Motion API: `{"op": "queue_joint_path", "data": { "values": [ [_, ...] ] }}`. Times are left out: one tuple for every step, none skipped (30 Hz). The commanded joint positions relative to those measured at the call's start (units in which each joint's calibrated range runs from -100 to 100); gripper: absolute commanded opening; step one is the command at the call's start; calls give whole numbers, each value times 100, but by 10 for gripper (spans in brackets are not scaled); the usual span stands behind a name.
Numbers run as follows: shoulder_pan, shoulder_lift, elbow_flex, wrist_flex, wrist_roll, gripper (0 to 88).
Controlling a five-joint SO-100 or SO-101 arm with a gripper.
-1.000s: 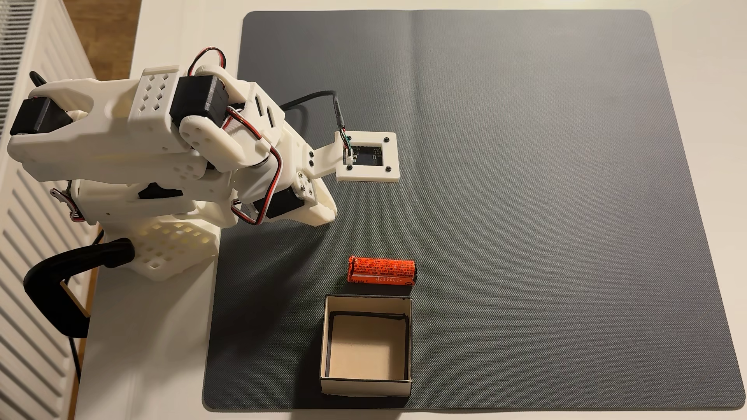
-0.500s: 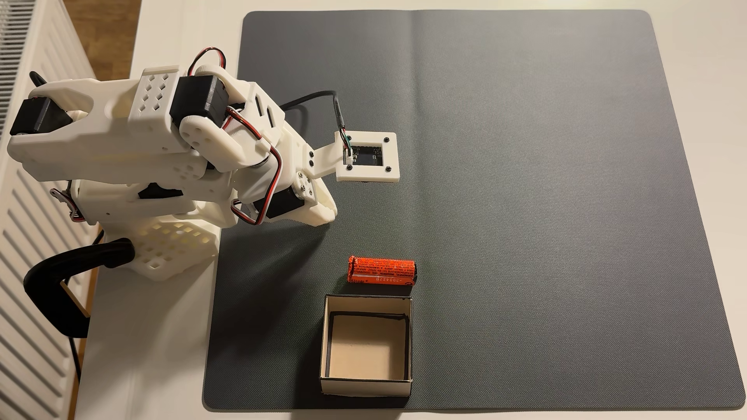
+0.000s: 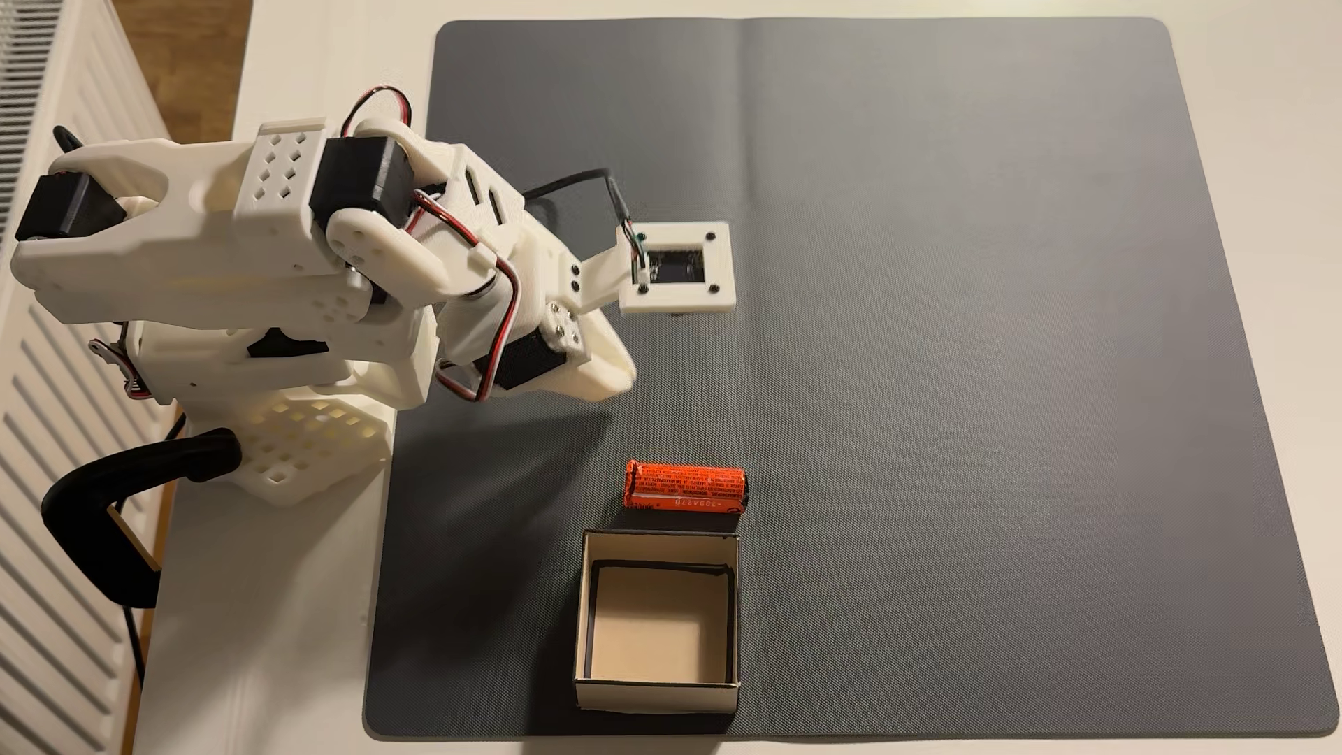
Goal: Pick the red object and place it in the box
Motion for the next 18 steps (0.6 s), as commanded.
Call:
{"op": "queue_joint_path", "data": {
  "values": [
    [7, -18, -858, -166, -28, 7],
    [30, -18, -1021, -166, -28, 7],
    [45, -18, -1148, -166, -28, 7],
    [52, -18, -1230, -166, -28, 7],
    [67, -18, -1303, -140, -34, 7],
    [134, -18, -1339, -113, -39, 7],
    [245, -18, -1339, -96, -60, 7],
    [356, -18, -1284, -78, -112, 7],
    [460, -10, -1266, -35, -169, 7],
    [579, -10, -1239, 79, -232, 7],
    [750, -10, -1185, 131, -284, 7],
    [861, -10, -1103, 131, -326, 7],
    [980, -10, -976, 44, -336, 8],
    [1084, -10, -858, -61, -326, 12],
    [1151, -10, -749, -183, -320, 25],
    [1188, -10, -659, -332, -320, 48],
    [1188, -10, -559, -498, -320, 77],
    [1166, -1, -459, -638, -320, 107]
  ]
}}
